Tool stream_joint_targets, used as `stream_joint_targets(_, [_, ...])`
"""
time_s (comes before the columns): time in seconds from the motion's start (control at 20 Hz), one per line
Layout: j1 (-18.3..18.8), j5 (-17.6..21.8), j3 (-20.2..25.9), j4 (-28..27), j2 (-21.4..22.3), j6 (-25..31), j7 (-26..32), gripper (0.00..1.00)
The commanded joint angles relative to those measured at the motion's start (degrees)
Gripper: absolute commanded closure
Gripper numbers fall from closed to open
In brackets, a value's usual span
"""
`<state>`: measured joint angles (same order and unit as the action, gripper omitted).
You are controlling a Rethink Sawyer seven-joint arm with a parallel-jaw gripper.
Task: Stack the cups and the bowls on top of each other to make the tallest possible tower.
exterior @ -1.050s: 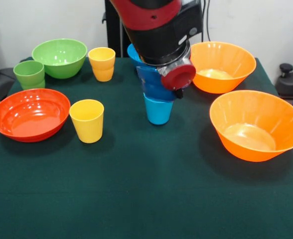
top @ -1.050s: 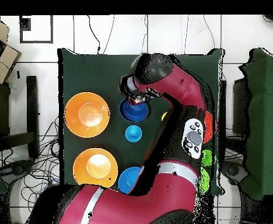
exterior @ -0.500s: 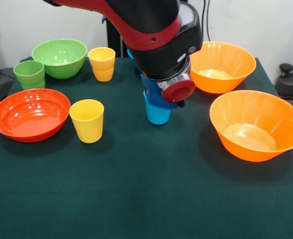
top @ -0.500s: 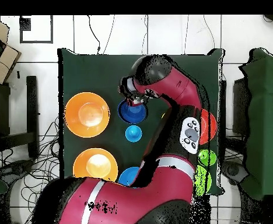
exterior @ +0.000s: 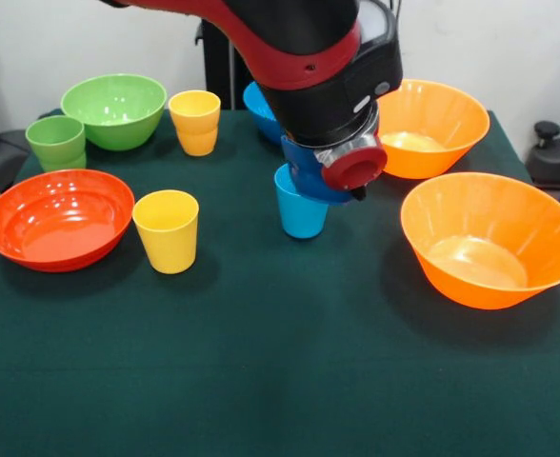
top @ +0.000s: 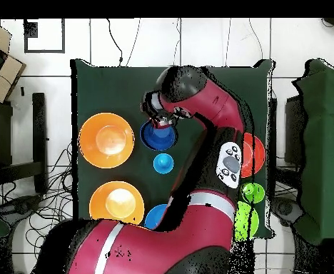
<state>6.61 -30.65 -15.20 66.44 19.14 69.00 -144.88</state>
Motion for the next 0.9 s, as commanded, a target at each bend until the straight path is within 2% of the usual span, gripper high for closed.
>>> stream_joint_targets(0.05, [-0.43, -1.21, 4.16, 2.4, 3.33, 4.96, -11.17, 1.0])
stream_joint_targets(0.9, [0.16, -1.35, 4.69, 5.91, 2.67, 0.97, -9.54, 1.0])
